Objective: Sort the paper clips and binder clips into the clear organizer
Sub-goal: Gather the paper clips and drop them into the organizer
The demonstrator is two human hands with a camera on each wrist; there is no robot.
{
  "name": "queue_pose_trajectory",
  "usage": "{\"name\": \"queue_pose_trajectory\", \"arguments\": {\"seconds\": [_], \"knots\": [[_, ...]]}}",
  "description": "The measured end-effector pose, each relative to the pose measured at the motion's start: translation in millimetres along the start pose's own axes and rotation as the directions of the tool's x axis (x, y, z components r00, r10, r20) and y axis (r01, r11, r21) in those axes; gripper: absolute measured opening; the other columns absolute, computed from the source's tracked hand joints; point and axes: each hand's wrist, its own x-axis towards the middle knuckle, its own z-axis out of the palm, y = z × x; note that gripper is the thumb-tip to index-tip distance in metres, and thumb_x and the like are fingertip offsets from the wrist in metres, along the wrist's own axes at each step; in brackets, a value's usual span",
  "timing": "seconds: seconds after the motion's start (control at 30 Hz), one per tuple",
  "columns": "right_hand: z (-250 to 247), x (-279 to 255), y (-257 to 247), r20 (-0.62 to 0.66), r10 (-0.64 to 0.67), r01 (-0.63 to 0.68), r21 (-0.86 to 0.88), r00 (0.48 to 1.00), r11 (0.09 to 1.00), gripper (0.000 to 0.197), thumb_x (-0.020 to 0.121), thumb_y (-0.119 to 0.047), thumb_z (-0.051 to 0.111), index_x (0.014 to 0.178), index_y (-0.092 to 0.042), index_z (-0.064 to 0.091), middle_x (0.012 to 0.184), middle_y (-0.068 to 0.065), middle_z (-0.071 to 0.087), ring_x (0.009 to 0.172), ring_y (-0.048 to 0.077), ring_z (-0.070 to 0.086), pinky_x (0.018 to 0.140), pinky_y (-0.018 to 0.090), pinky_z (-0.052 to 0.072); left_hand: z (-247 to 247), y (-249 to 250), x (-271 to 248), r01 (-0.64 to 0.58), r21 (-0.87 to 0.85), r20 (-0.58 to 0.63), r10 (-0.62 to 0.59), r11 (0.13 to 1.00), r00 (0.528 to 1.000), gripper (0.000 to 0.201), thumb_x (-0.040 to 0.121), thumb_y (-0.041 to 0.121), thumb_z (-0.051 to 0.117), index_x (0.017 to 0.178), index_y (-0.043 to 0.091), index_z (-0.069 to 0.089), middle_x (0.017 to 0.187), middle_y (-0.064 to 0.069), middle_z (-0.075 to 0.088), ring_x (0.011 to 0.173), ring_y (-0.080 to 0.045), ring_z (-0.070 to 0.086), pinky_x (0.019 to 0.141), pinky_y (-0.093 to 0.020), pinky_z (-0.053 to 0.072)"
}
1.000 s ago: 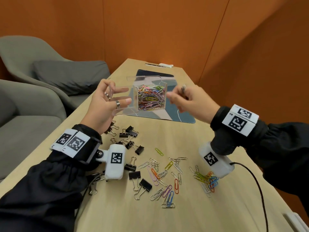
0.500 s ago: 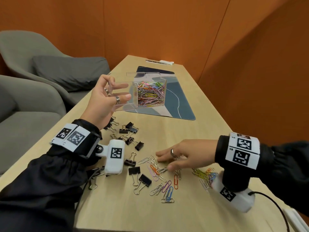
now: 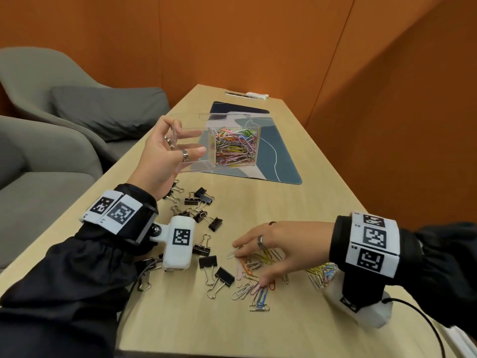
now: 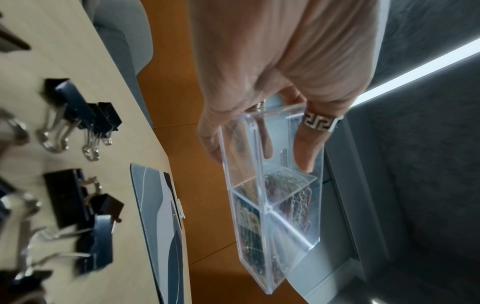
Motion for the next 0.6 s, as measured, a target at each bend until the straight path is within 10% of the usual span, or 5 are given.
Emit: {"name": "queue_pose_trajectory", "arguments": {"seconds": [0.3, 0.6], "knots": [[6, 2, -7, -0.022, -0.017, 0.02, 0.102, 1.0, 0.995, 0.075, 0.062, -0.037, 0.085, 0.128, -0.034, 0.05, 0.128, -0.009, 0.039, 0.12, 0.007, 0.032, 0.108, 0.022, 0.03, 2, 1, -3, 0.015, -0.002, 0.023, -0.015, 1.0, 1.0, 0.045, 0.076, -0.014, 0.063, 0.079, 0.022, 0.036, 0.109, -0.005, 0.064, 0.09, -0.022, 0.066, 0.074, -0.029, 0.054], [14, 11, -7, -0.107, 0.026, 0.0, 0.238, 0.994, 0.971, 0.032, 0.073, -0.027, 0.08, 0.102, -0.021, 0.068, 0.091, -0.018, 0.042, 0.082, -0.004, 0.044, 0.07, 0.006, 0.036, 4, 0, -2, 0.038, 0.023, 0.014, -0.038, 0.999, 0.999, 0.043, 0.078, -0.015, 0.059, 0.08, 0.022, 0.036, 0.115, -0.01, 0.063, 0.099, -0.028, 0.062, 0.081, -0.035, 0.053]]}}
